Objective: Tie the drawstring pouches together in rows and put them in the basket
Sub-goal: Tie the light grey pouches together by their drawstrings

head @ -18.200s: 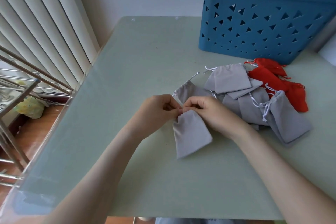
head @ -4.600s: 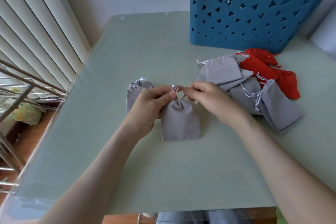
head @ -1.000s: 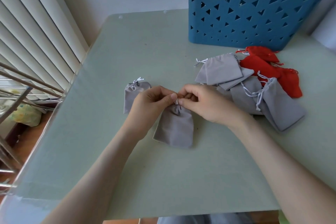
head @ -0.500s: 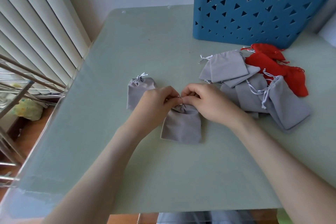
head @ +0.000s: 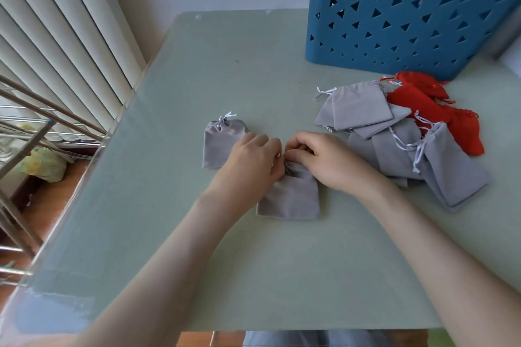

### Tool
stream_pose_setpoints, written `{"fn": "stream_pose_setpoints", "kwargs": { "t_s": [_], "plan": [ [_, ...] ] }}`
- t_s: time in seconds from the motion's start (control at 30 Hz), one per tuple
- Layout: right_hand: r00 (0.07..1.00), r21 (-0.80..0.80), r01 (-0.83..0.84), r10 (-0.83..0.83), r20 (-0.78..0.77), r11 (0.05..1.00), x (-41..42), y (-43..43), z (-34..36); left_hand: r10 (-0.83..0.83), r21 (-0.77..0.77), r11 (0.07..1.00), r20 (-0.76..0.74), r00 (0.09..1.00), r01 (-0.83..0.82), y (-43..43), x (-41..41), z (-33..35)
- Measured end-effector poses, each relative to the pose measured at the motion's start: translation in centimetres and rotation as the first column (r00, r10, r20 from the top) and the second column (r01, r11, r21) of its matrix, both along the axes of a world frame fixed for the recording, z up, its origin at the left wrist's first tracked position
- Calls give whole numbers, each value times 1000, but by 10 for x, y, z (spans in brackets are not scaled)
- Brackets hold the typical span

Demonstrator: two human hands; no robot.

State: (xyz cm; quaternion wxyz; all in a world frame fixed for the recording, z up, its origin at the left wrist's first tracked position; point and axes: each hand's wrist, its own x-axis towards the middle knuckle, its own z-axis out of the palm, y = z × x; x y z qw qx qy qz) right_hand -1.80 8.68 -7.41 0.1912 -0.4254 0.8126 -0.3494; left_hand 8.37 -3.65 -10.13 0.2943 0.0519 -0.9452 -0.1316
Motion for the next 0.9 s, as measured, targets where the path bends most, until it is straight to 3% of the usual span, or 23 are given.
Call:
{"fn": "stream_pose_setpoints", "kwargs": {
  "t_s": [0.3, 0.5, 0.67, 0.9],
  "plan": [
    [999, -34, 33, -33, 6, 999, -1, -1, -2, -3, -98, 995, -39, 999, -1, -2, -2, -4],
    [1000, -65, -24, 24, -4, 998, 6, 1, 1, -153, 42, 987, 29, 988, 152, -6, 1, -6],
    [995, -136, -25, 38, 93, 990, 4, 2, 1, -72, 22, 997, -62, 995, 73, -3, 1, -4],
    [928, -286, 27, 82, 364, 958, 7, 7, 13, 18, -2, 1000, -192, 981, -19, 2, 5, 5]
  ]
}}
